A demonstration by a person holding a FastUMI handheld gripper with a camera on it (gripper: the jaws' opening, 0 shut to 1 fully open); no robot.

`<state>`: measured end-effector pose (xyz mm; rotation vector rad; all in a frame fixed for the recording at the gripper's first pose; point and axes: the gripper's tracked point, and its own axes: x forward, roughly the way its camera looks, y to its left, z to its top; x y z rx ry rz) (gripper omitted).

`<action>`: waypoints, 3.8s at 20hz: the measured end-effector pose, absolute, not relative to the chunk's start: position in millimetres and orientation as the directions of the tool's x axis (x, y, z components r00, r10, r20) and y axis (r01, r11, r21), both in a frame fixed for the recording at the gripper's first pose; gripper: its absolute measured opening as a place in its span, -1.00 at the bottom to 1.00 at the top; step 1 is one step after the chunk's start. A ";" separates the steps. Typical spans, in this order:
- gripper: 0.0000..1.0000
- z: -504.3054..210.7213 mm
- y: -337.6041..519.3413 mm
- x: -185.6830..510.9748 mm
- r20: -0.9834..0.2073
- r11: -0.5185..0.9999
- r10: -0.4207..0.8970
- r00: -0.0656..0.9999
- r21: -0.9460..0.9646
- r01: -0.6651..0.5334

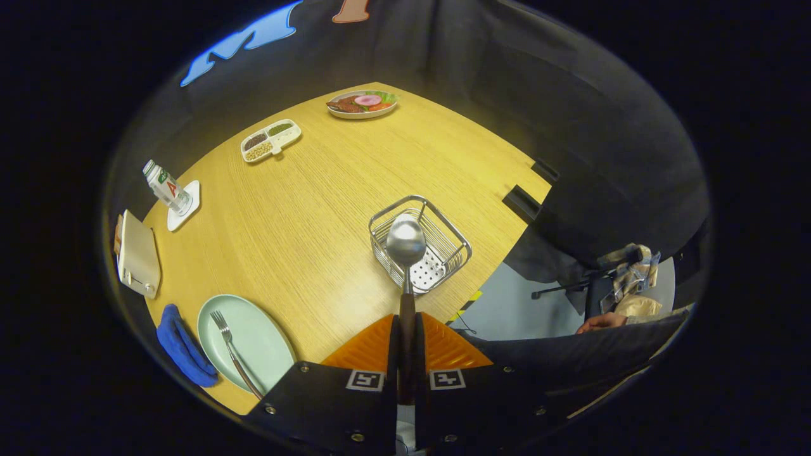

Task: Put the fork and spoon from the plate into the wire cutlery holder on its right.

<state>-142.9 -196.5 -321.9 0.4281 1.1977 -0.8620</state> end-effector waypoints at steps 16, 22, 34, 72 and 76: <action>-0.40 -282.1 -179.2 -92.9 -0.843 0.762 -0.448 0.299 -0.184 0.621; -0.40 -289.2 -105.3 -75.1 -0.851 0.861 -0.365 0.377 -0.154 0.485; -0.40 -338.5 39.9 -70.5 -0.893 0.973 -0.183 0.410 -0.105 0.206; -0.92 -318.9 -47.8 -60.5 -0.855 0.859 -0.361 0.371 -0.150 0.489; -0.92 -300.4 -86.4 -72.4 -0.848 0.786 -0.419 0.325 -0.159 0.597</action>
